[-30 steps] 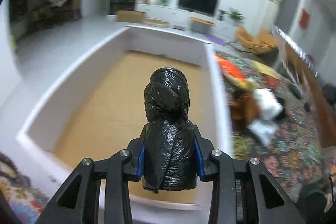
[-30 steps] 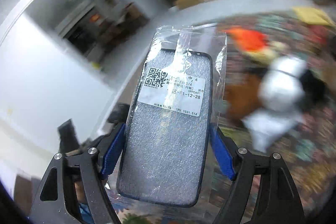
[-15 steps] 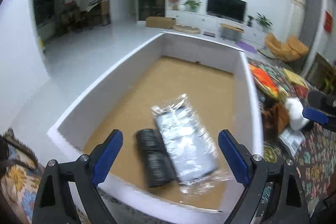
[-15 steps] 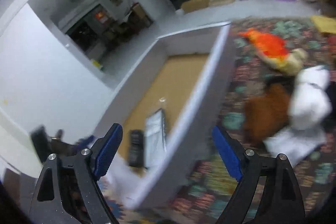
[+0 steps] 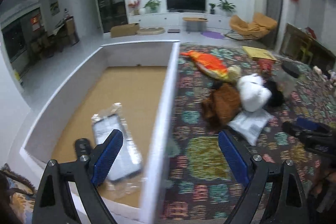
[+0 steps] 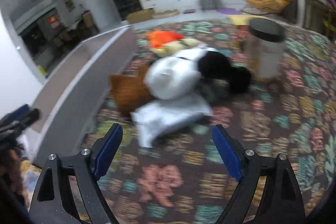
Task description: Organize soft objects
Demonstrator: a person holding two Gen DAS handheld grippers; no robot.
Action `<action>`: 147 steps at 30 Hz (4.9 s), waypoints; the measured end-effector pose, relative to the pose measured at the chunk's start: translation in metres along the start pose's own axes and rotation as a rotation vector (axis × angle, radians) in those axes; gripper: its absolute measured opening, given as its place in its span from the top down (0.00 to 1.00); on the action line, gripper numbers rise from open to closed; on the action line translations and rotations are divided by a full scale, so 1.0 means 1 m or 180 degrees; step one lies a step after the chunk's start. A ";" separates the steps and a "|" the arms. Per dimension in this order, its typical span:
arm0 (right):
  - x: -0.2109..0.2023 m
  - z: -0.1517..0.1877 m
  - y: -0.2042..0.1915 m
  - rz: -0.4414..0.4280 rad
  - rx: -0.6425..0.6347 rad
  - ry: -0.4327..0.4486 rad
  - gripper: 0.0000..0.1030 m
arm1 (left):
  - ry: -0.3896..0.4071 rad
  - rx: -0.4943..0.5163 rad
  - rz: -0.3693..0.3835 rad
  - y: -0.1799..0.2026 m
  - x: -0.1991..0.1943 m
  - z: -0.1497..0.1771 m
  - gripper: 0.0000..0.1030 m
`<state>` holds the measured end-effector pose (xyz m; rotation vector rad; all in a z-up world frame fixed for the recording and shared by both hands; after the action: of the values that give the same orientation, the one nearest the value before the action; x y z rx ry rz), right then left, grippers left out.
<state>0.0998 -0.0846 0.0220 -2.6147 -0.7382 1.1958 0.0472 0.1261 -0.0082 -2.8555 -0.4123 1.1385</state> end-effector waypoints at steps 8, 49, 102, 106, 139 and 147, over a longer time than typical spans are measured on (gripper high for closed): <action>-0.005 0.030 0.119 0.1054 0.0457 -0.0067 0.13 | -0.0432 0.0449 0.0660 0.109 0.036 0.050 0.08; 0.017 0.009 0.189 0.1406 0.0532 -0.0030 0.09 | -0.0416 0.0640 0.0593 0.187 0.134 0.040 0.00; 0.017 0.008 0.190 0.1406 0.0517 -0.0032 0.09 | -0.0407 0.0640 0.0599 0.187 0.133 0.040 0.00; 0.017 0.008 0.190 0.1405 0.0517 -0.0032 0.09 | -0.0402 0.0643 0.0595 0.187 0.132 0.041 0.00; 0.016 0.008 0.191 0.1403 0.0506 -0.0033 0.08 | -0.0488 0.1124 0.0485 0.157 0.199 -0.046 0.03; 0.016 0.008 0.191 0.1402 0.0505 -0.0032 0.08 | -0.0597 0.1069 0.0386 0.157 0.205 -0.039 0.04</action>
<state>0.1725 -0.2410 -0.0610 -2.7139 -0.0556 1.3077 0.2524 0.0305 -0.1387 -2.5221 -0.0446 1.3550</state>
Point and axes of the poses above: each gripper's, at about its wrist camera, not at the fingertips, and x roughly the way its jaws point, y to its right, z to its underside, the point moved 3 cm from there along x, roughly the way its jaws point, and after that the axes turned 11 degrees about -z, right-handed, at the moved point
